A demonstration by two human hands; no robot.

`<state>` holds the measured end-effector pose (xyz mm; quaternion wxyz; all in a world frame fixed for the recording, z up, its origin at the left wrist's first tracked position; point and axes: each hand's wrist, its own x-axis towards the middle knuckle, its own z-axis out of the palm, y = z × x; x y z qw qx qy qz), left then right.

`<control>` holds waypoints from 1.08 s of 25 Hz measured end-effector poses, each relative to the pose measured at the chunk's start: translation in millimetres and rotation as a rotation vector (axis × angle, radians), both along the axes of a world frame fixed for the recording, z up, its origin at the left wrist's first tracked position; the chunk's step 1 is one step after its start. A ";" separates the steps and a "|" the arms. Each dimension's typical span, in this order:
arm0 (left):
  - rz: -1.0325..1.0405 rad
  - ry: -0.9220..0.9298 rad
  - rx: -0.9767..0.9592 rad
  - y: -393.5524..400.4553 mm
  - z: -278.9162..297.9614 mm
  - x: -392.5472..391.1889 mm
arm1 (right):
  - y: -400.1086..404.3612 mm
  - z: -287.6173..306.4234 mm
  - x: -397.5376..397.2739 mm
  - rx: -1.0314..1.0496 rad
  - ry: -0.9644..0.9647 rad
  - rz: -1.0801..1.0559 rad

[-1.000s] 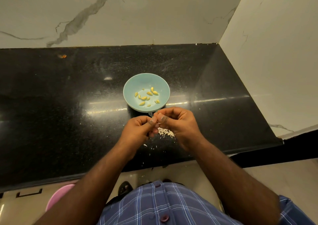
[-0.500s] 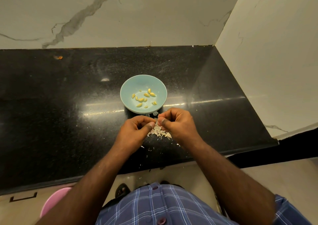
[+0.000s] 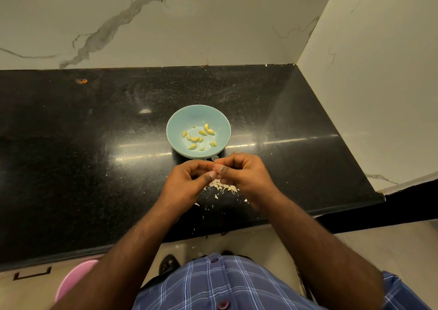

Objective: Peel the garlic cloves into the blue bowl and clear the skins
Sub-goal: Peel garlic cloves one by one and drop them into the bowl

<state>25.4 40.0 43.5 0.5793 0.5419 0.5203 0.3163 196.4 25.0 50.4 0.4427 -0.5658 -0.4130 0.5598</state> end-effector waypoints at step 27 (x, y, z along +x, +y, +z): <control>0.274 -0.383 -0.375 7.3 13.4 9.4 | -7.1 -7.7 -22.0 0.686 -0.897 0.042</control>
